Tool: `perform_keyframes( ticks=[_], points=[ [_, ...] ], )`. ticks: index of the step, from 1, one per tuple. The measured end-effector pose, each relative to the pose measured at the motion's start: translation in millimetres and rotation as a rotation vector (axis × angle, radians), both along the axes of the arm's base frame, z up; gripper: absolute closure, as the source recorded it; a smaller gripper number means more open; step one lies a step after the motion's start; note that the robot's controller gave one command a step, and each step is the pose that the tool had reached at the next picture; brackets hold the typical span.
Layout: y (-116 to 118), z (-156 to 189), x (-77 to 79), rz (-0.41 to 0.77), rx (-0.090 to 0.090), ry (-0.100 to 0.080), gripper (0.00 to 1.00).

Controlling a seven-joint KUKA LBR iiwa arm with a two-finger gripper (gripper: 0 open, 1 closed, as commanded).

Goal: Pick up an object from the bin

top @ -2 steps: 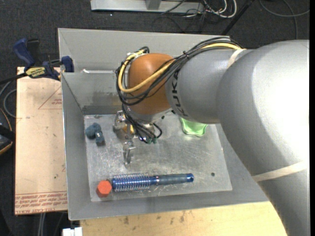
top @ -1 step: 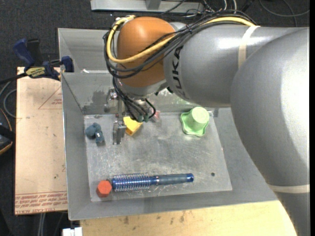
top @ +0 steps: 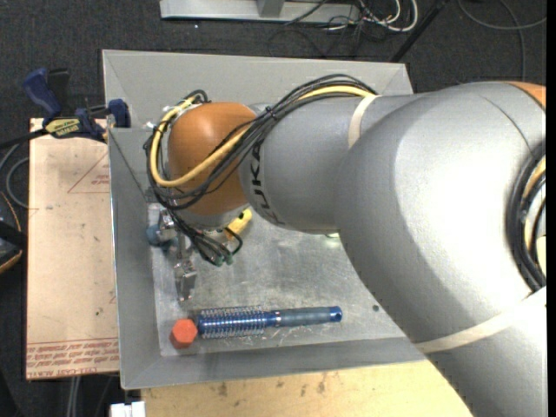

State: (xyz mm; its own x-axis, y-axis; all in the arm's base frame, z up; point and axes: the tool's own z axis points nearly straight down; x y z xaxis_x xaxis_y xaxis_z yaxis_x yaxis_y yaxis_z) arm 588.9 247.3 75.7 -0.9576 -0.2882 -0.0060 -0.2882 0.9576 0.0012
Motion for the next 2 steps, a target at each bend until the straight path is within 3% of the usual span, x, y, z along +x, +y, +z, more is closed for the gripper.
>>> perform_keyframes(
  ticks=[1, 2],
  points=[
    [-34.1, 80.4, -83.4, 0.107, -0.002, 0.003, 0.0],
    [-6.8, 4.2, -103.0, 0.052, 0.003, -0.01, 0.0]
  ],
)
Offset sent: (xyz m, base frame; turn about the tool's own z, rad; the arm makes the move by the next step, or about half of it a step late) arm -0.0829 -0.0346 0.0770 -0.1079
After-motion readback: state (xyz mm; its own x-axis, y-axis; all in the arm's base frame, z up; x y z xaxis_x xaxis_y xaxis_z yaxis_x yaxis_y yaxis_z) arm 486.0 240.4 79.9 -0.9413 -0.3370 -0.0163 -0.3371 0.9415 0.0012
